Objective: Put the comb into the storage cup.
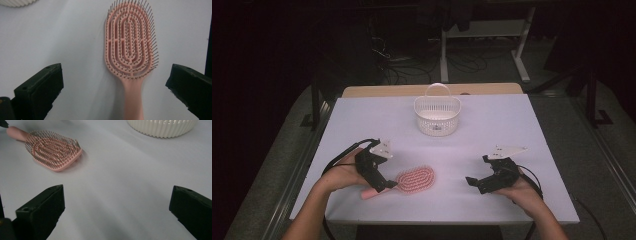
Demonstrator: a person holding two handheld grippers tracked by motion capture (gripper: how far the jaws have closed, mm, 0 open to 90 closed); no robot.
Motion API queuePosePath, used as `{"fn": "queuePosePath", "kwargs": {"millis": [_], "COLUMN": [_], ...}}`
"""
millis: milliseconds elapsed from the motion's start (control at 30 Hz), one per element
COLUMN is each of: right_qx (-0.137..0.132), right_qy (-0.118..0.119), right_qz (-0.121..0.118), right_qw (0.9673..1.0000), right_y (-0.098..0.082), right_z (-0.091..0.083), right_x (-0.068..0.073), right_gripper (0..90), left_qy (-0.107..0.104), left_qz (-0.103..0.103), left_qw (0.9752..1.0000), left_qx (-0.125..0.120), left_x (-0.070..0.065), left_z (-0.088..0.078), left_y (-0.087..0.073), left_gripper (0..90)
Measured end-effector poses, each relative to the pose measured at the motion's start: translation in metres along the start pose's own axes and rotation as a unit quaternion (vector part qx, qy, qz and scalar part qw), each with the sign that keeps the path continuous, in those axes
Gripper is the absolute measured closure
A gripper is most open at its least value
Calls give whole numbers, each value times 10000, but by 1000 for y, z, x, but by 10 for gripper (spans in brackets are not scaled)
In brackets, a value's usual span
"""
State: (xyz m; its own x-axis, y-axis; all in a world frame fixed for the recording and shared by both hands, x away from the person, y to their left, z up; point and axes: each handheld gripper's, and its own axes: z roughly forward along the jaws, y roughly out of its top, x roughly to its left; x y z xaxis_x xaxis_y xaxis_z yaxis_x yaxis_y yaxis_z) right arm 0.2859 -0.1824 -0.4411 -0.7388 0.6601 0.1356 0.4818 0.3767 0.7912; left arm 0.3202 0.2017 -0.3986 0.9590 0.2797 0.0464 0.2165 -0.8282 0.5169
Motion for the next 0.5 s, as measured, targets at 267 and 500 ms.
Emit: {"fn": "queuePosePath", "kwargs": {"millis": [267, 500], "right_qx": [12, 5], "right_qy": [-7, -2], "right_qz": [-3, -2], "right_qw": [10000, 10000], "right_y": [0, 0], "right_z": [0, 0], "right_x": [0, 0], "right_gripper": [0, 0], "left_qy": [-25, -54], "left_qz": [15, 7], "left_qw": [9997, 9991], "left_qx": [222, 428], "left_x": [-3, -5], "left_z": [5, 10], "left_y": [0, -2], "left_gripper": [0, 0]}}
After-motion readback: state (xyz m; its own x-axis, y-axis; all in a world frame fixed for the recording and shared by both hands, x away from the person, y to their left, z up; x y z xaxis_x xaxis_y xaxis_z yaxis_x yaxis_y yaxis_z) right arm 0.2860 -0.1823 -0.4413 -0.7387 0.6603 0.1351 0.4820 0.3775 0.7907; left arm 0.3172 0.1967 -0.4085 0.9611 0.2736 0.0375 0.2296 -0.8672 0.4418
